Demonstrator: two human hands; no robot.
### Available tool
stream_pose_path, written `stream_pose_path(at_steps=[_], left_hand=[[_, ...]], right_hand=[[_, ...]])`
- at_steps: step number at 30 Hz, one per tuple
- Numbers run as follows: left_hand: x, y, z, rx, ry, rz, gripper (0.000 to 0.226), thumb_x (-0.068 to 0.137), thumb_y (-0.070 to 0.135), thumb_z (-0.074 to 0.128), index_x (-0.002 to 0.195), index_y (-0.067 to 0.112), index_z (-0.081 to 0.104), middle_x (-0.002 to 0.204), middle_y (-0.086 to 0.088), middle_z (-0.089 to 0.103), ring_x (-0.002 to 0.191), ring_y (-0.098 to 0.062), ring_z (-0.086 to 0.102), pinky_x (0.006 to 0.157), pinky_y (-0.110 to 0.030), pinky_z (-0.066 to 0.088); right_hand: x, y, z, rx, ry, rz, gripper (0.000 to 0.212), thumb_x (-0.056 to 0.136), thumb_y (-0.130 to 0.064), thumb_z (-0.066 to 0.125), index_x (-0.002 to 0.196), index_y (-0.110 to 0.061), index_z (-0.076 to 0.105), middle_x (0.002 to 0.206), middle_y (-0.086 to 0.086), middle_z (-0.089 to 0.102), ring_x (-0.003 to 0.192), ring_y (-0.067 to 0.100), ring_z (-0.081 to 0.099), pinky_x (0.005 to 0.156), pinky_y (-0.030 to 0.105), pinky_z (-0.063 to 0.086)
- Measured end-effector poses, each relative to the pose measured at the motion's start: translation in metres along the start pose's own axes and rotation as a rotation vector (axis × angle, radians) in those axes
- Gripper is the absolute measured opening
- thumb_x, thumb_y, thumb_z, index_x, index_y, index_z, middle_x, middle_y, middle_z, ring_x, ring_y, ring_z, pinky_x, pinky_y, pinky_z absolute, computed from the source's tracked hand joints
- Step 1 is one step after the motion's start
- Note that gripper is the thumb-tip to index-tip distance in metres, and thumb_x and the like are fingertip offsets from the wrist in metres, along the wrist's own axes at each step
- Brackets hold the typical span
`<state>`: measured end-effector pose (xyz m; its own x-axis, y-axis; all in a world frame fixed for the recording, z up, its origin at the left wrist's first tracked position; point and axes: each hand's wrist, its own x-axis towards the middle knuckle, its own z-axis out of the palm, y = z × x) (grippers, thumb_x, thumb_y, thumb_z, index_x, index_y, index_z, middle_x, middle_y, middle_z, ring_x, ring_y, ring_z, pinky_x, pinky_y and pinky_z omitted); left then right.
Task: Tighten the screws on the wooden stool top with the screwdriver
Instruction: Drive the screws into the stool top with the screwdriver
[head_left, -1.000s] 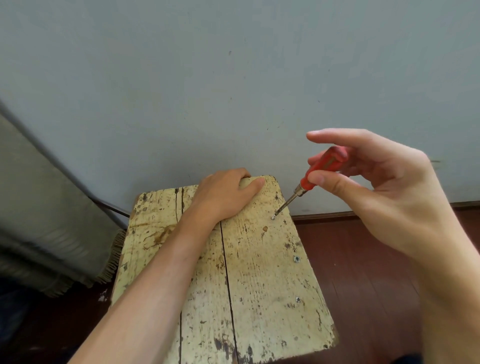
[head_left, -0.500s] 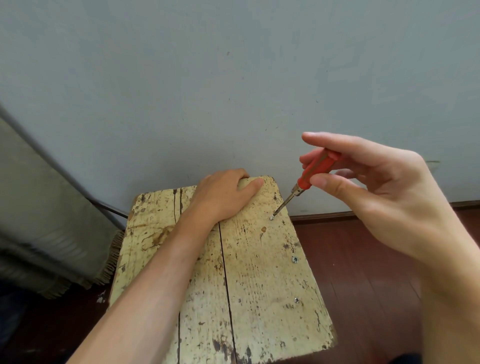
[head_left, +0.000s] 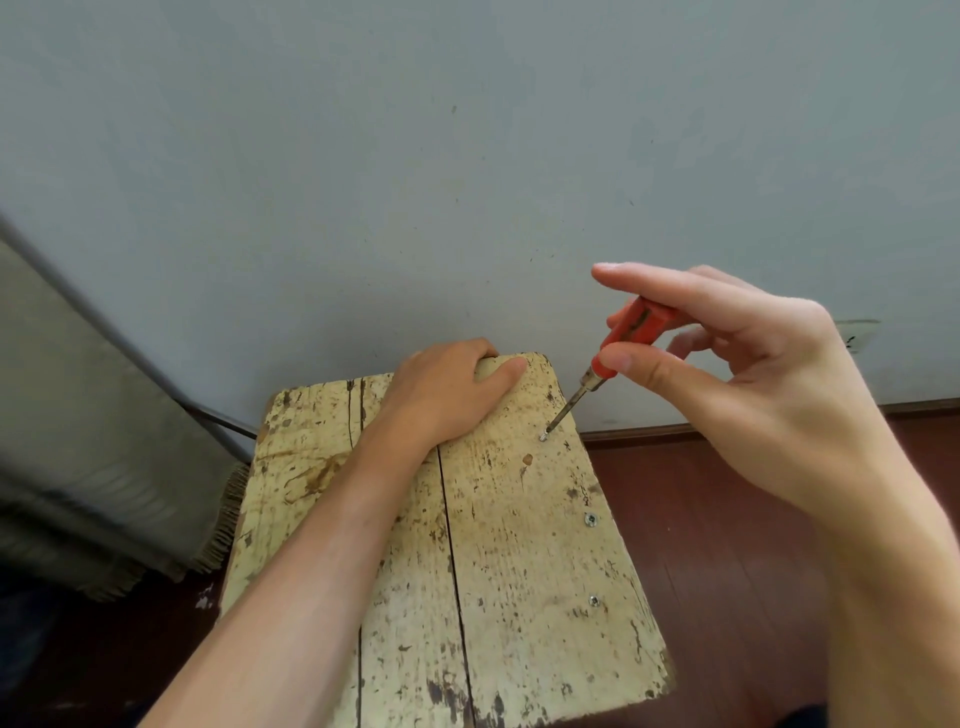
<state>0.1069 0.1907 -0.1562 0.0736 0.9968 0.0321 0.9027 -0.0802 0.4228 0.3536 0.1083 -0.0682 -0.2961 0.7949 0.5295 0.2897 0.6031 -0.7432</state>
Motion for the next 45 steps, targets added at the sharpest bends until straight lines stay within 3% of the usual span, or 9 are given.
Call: stream_pose_path(at_steps=[3,5,8,19,23,27,33,40,45], left_hand=[[-0.001,0.000,0.000,-0.002,-0.003,-0.001,0.058,0.092,0.079,0.035,0.117,0.038,0.066,0.098,0.018,0.063,0.092,-0.013,0.056,0.080,-0.037,0.041],[-0.001,0.000,0.000,-0.005,-0.007,-0.002,0.058,0.092,0.080,0.034,0.117,0.038,0.066,0.102,0.017,0.066,0.095,-0.014,0.059,0.081,-0.037,0.043],[-0.002,0.000,0.000,-0.001,-0.008,-0.001,0.058,0.092,0.080,0.033,0.116,0.038,0.066,0.098,0.019,0.063,0.098,-0.015,0.061,0.084,-0.038,0.045],[-0.001,0.000,0.000,0.000,-0.006,0.002,0.059,0.093,0.078,0.035,0.120,0.036,0.066,0.110,0.014,0.070,0.103,-0.018,0.063,0.084,-0.037,0.045],[-0.002,0.000,0.000,-0.007,-0.011,0.003,0.060,0.093,0.079,0.034,0.121,0.037,0.066,0.111,0.014,0.070,0.105,-0.018,0.063,0.088,-0.039,0.047],[-0.002,0.000,0.000,-0.008,-0.002,0.008,0.059,0.092,0.079,0.033,0.118,0.038,0.066,0.108,0.015,0.069,0.104,-0.018,0.062,0.086,-0.038,0.043],[-0.002,0.000,0.000,-0.008,-0.006,0.004,0.058,0.092,0.080,0.034,0.116,0.038,0.066,0.099,0.018,0.063,0.100,-0.016,0.061,0.083,-0.038,0.042],[-0.003,0.001,-0.001,-0.007,-0.008,0.003,0.058,0.093,0.079,0.034,0.117,0.037,0.065,0.105,0.015,0.069,0.100,-0.017,0.062,0.083,-0.038,0.044],[-0.003,0.001,-0.001,0.001,-0.010,-0.001,0.059,0.092,0.080,0.034,0.119,0.037,0.065,0.107,0.015,0.069,0.101,-0.017,0.062,0.082,-0.038,0.043]], right_hand=[[-0.002,0.003,-0.006,0.079,-0.067,0.014,0.052,0.102,-0.008,0.072,0.148,-0.031,0.063,0.121,-0.001,0.073,0.120,0.025,0.071,0.093,0.037,0.056],[-0.003,0.005,-0.009,0.090,-0.067,0.035,0.054,0.102,-0.007,0.068,0.149,-0.031,0.063,0.124,-0.001,0.075,0.123,0.025,0.072,0.099,0.050,0.056],[-0.003,0.006,-0.008,0.089,-0.057,0.038,0.050,0.102,-0.007,0.069,0.145,-0.032,0.066,0.119,0.001,0.076,0.115,0.027,0.076,0.100,0.063,0.055],[0.001,0.004,0.001,-0.018,0.062,0.006,0.038,0.095,-0.011,0.081,0.123,-0.036,0.075,0.097,-0.001,0.077,0.098,0.018,0.077,0.086,0.038,0.056],[0.000,0.007,-0.005,-0.027,0.026,0.029,0.041,0.098,-0.017,0.075,0.135,-0.034,0.071,0.106,-0.004,0.078,0.111,0.021,0.075,0.085,0.043,0.055],[-0.002,0.007,-0.008,0.056,-0.046,0.055,0.050,0.102,-0.017,0.068,0.148,-0.035,0.064,0.125,-0.007,0.077,0.122,0.021,0.073,0.098,0.049,0.056],[0.000,0.006,-0.004,0.053,-0.035,0.030,0.046,0.100,-0.004,0.072,0.136,-0.032,0.070,0.111,-0.002,0.079,0.115,0.022,0.076,0.092,0.048,0.056],[0.002,-0.002,0.003,-0.039,0.048,0.026,0.034,0.091,-0.026,0.081,0.122,-0.038,0.075,0.100,-0.006,0.078,0.097,0.018,0.075,0.074,0.031,0.049],[0.000,-0.002,-0.001,-0.003,0.005,0.036,0.045,0.095,-0.027,0.074,0.139,-0.035,0.069,0.110,-0.005,0.078,0.114,0.021,0.073,0.079,0.034,0.051]])
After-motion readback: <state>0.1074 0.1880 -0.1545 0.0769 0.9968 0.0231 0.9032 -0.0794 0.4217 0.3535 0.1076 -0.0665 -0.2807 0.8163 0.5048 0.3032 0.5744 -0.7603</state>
